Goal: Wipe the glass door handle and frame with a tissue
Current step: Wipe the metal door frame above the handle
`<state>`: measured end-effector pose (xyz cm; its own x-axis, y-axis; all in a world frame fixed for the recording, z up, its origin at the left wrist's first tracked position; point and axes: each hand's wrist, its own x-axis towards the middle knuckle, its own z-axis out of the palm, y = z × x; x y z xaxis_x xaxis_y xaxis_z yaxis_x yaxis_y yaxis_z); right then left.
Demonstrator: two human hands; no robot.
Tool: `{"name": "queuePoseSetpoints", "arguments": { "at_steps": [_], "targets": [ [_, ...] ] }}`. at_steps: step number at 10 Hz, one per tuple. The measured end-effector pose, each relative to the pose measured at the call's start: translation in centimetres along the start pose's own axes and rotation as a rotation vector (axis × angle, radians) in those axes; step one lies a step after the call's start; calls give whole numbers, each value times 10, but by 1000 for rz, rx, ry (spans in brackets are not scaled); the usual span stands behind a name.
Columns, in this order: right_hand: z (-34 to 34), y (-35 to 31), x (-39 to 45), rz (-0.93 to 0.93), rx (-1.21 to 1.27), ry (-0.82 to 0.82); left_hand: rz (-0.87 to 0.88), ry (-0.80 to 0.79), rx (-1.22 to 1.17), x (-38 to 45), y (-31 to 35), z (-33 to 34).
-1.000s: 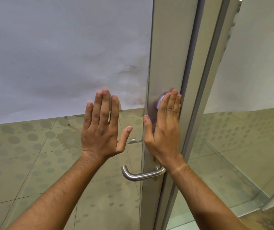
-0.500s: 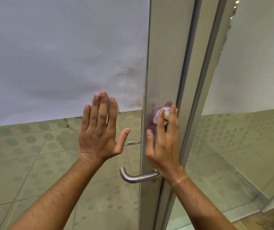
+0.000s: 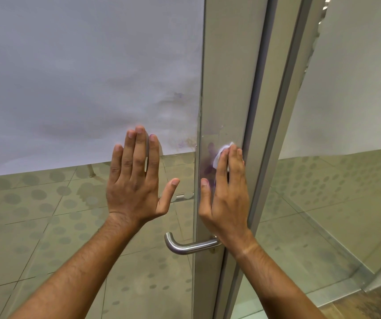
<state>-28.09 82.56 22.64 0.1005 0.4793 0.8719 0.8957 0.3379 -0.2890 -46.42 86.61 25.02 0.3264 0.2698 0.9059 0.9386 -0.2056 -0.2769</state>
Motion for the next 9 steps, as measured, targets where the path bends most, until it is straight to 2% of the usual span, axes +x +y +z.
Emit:
{"name": "queuePoseSetpoints", "arguments": {
  "at_steps": [4, 7, 8, 9],
  "targets": [
    [-5, 3, 13, -44, -32, -21, 1, -8, 2, 1, 0, -2],
    [-13, 7, 13, -146, -63, -48, -4, 13, -7, 1, 1, -2],
    [-12, 5, 26, -120, -31, -14, -3, 7, -12, 1, 1, -2],
    [-12, 7, 18, -138, -35, -50, -7, 10, -16, 1, 1, -2]
  ]
}}
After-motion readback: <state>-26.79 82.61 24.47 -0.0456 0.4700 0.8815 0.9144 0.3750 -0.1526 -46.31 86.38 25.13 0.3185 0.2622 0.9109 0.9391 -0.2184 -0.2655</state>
